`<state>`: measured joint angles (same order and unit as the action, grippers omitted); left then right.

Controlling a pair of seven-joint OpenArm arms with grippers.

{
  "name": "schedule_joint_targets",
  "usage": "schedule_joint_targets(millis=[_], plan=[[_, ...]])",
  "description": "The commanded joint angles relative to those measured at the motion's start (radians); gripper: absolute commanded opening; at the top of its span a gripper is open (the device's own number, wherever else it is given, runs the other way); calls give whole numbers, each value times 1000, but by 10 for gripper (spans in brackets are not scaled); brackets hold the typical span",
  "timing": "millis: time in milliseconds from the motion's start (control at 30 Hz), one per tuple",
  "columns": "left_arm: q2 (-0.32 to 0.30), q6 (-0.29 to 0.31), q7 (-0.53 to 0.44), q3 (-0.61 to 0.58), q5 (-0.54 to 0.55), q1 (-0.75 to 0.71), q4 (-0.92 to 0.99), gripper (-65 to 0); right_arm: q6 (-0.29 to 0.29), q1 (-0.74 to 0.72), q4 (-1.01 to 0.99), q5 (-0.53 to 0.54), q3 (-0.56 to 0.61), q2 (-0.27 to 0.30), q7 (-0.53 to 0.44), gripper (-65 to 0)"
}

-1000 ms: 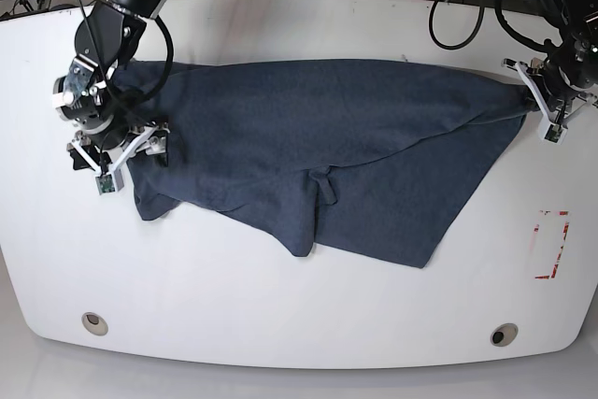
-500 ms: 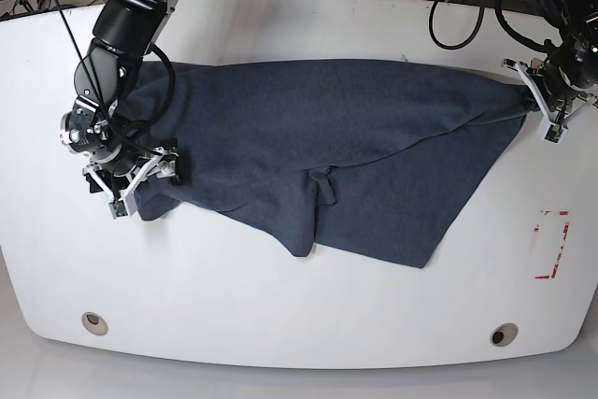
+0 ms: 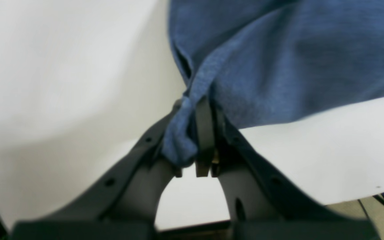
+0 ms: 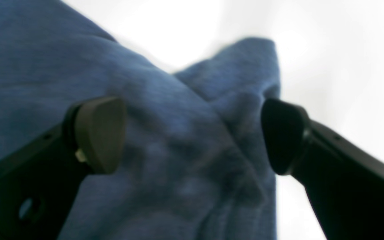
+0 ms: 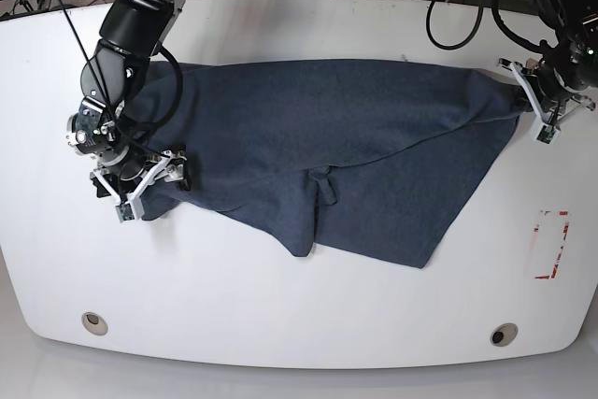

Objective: Fold the T-shirt properly
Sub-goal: 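Release the right gripper and move it down along the shirt's side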

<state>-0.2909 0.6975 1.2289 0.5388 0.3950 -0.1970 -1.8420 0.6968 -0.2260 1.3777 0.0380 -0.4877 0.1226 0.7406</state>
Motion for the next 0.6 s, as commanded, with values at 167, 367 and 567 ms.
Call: schedule_joint_targets(millis=[167,367,567], plan=[[-15,1,-16,2,9,9,-15,-650,1,-2,33,17,-1,4,-20,-38],[-14,1,-16,-19,9,11,-15,-650,1,-2,-36,17,-3,-7,-33,-38],[-14,1,-16,-29,9,11,-15,-650,1,-3,-97,17,-3,-7,-88,-40]])
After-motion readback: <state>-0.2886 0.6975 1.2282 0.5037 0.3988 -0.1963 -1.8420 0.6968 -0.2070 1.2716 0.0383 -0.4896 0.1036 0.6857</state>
